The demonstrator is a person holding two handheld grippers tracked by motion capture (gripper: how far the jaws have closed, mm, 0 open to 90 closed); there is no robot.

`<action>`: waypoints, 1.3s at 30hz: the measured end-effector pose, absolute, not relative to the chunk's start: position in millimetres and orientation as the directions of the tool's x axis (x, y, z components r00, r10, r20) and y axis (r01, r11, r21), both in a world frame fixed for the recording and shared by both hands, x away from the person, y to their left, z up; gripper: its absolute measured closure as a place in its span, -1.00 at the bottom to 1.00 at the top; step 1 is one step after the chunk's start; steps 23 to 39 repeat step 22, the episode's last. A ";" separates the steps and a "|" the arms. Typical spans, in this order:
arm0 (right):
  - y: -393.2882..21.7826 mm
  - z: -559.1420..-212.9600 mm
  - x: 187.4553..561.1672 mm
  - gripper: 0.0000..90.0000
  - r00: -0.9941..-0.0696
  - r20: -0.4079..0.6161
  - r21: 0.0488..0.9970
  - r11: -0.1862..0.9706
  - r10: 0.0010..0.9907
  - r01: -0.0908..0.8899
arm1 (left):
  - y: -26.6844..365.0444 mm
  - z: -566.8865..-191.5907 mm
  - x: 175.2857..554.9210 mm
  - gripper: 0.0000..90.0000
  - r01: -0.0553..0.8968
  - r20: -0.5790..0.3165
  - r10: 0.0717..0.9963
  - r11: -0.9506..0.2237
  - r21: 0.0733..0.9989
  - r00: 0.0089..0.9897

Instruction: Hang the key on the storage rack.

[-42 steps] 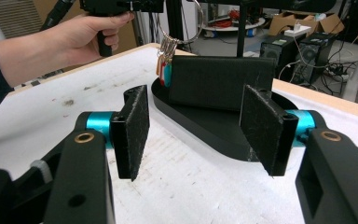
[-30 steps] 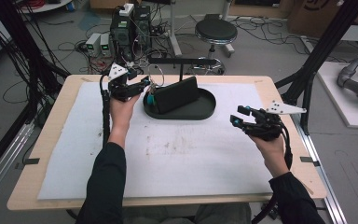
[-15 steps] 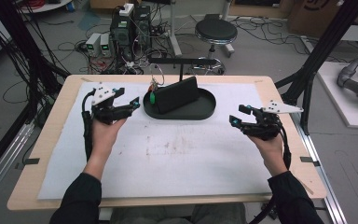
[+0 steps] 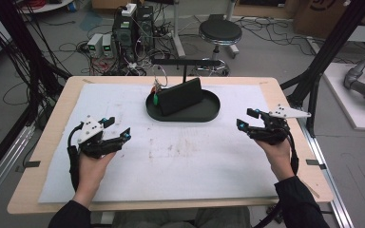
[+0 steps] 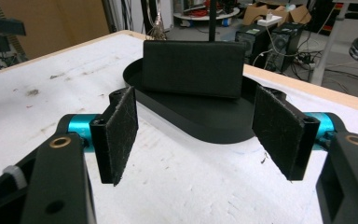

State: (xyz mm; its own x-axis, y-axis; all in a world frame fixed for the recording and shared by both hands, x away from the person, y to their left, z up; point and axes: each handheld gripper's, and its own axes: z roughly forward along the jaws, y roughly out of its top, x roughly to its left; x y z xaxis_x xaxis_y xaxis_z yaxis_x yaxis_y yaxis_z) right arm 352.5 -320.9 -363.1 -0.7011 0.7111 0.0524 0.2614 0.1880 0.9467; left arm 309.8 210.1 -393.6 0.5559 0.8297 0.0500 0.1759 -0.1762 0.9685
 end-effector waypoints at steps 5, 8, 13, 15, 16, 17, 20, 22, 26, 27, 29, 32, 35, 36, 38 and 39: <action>-323.8 -363.8 352.0 -0.29 -0.688 0.058 0.947 0.178 0.723 0.266 | 213.5 -401.5 308.2 -0.35 0.179 0.053 0.832 -0.180 0.967 0.552; -323.5 -364.5 351.9 -0.29 -0.688 0.056 0.946 0.182 0.723 0.268 | 214.0 -403.3 310.0 -0.35 0.182 0.051 0.832 -0.179 0.967 0.552; -323.5 -365.2 351.6 -0.29 -0.689 0.049 0.946 0.187 0.723 0.264 | 213.5 -401.4 309.4 -0.35 0.169 0.048 0.831 -0.168 0.971 0.554; -324.1 -365.6 350.8 -0.29 -0.687 0.052 0.946 0.185 0.725 0.266 | 214.7 -400.9 309.4 -0.35 0.168 0.053 0.831 -0.174 0.970 0.553; -324.4 -365.7 350.8 -0.29 -0.687 0.053 0.946 0.184 0.724 0.267 | 214.9 -400.8 309.7 -0.35 0.168 0.050 0.833 -0.170 0.971 0.552; -325.0 -366.1 350.7 -0.30 -0.687 0.052 0.946 0.185 0.725 0.268 | 215.5 -400.6 310.0 -0.35 0.170 0.049 0.832 -0.170 0.971 0.553; -326.7 -367.5 350.9 -0.31 -0.683 0.054 0.945 0.184 0.728 0.270 | 216.6 -400.0 310.7 -0.35 0.171 0.047 0.836 -0.167 0.971 0.547; -328.0 -368.2 351.7 -0.33 -0.681 0.059 0.945 0.180 0.730 0.274 | 217.0 -399.4 311.0 -0.35 0.168 0.045 0.837 -0.162 0.972 0.545; -328.0 -368.2 351.7 -0.33 -0.681 0.059 0.945 0.180 0.730 0.274 | 217.0 -399.4 311.0 -0.35 0.168 0.045 0.837 -0.162 0.972 0.545; -328.0 -368.2 351.7 -0.33 -0.681 0.059 0.945 0.180 0.730 0.274 | 217.0 -399.4 311.0 -0.35 0.168 0.045 0.837 -0.162 0.972 0.545; -328.0 -368.2 351.7 -0.33 -0.681 0.059 0.945 0.180 0.730 0.274 | 217.0 -399.4 311.0 -0.35 0.168 0.045 0.837 -0.162 0.972 0.545; -328.0 -368.2 351.7 -0.33 -0.681 0.059 0.945 0.180 0.730 0.274 | 217.0 -399.4 311.0 -0.35 0.168 0.045 0.837 -0.162 0.972 0.545; -328.0 -368.2 351.7 -0.33 -0.681 0.059 0.945 0.180 0.730 0.274 | 217.0 -399.4 311.0 -0.35 0.168 0.045 0.837 -0.162 0.972 0.545; -328.0 -368.2 351.7 -0.33 -0.681 0.059 0.945 0.180 0.730 0.274 | 217.0 -399.4 311.0 -0.35 0.168 0.045 0.837 -0.162 0.972 0.545; -328.0 -368.2 351.7 -0.33 -0.681 0.059 0.945 0.180 0.730 0.274 | 217.0 -399.4 311.0 -0.35 0.168 0.045 0.837 -0.162 0.972 0.545; -328.0 -368.2 351.7 -0.33 -0.681 0.059 0.945 0.180 0.730 0.274 | 217.0 -399.4 311.0 -0.35 0.168 0.045 0.837 -0.162 0.972 0.545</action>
